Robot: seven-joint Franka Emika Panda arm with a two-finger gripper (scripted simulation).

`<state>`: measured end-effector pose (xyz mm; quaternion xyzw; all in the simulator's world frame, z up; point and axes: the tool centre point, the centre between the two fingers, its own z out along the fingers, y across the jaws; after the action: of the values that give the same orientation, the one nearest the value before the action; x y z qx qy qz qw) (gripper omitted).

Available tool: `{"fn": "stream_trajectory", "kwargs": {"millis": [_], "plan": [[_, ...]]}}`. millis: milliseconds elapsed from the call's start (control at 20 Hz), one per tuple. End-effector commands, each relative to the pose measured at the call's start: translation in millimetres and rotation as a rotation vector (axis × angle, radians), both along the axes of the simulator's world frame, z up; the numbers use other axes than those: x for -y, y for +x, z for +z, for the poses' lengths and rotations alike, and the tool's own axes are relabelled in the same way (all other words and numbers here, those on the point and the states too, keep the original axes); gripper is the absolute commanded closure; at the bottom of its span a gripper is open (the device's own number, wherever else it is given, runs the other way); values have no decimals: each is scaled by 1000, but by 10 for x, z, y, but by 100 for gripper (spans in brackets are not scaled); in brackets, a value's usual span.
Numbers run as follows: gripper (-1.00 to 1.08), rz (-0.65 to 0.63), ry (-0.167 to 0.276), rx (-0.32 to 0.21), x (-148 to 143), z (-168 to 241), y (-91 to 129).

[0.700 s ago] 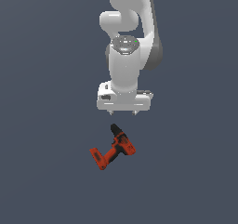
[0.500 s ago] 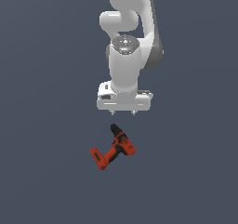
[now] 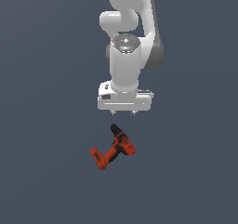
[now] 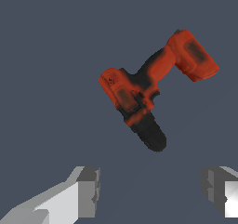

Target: Pick up the object and move it to a goal position.

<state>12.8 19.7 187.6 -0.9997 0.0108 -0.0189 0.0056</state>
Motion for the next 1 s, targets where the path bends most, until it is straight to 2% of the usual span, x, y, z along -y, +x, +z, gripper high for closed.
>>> {"fn": "stream_trajectory", "kwargs": {"millis": [0,450,950], "plan": [[-60,14,-2,1,11,-30,3],[-60,140,-21,14,91,-279,34],[-60,402,-52,39,224,-778,56]]}}
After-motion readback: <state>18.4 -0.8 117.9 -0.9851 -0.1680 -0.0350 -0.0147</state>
